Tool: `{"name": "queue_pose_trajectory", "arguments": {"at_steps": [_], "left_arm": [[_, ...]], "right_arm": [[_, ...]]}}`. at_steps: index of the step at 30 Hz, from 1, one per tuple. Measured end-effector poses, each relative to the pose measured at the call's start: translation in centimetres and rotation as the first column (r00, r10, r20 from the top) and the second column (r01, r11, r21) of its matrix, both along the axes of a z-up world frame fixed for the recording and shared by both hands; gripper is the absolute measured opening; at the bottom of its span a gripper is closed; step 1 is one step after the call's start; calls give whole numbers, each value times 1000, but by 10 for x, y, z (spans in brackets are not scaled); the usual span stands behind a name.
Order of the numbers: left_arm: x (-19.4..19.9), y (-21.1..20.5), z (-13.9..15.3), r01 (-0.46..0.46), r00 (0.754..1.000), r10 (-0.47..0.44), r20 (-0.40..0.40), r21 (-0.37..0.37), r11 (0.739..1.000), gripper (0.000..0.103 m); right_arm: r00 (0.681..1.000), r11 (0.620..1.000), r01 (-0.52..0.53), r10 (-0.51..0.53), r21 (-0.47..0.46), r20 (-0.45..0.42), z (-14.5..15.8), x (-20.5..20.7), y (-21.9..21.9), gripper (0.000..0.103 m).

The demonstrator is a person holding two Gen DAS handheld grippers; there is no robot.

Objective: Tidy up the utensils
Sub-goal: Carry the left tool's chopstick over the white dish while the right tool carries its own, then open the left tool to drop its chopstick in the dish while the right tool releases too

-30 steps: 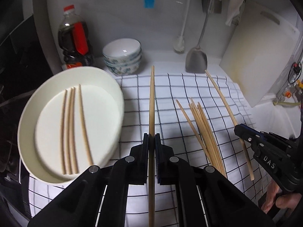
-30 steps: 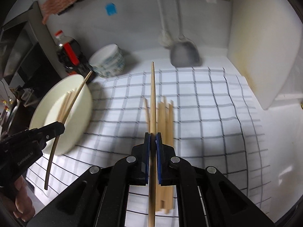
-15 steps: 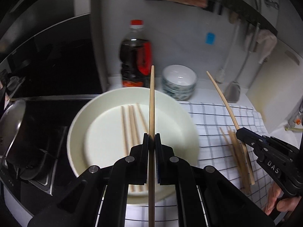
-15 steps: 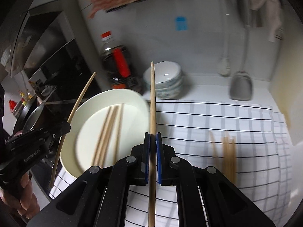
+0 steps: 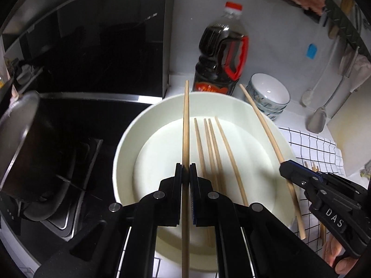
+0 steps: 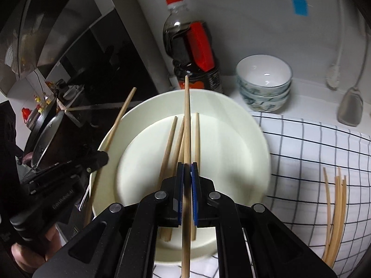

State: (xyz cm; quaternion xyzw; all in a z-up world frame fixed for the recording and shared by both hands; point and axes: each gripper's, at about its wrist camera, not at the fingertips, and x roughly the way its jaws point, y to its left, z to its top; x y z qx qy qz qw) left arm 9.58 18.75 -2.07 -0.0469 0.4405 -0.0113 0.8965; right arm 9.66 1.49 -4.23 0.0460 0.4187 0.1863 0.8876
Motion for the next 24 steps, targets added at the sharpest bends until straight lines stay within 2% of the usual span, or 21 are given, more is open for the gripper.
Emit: {"name": "queue_pose_trajectory", "arguments": {"at_steps": [12,23,24], "left_arm": [[24,-2,-40,8,998,-7,-69,6,1000,7],[29,-2,-52,1,995,0,-100,14,1000,8],[28,-2,-52,-1,995,3,-103,13,1000,10]], "right_arm": [[995,998,7,-13,-56,-103,-32,32,22,6],[987,997,-2,-11,-81,-160,-48,39,26,6],[987,996,-3,-11,-84,-162,-48,38,24,6]]}}
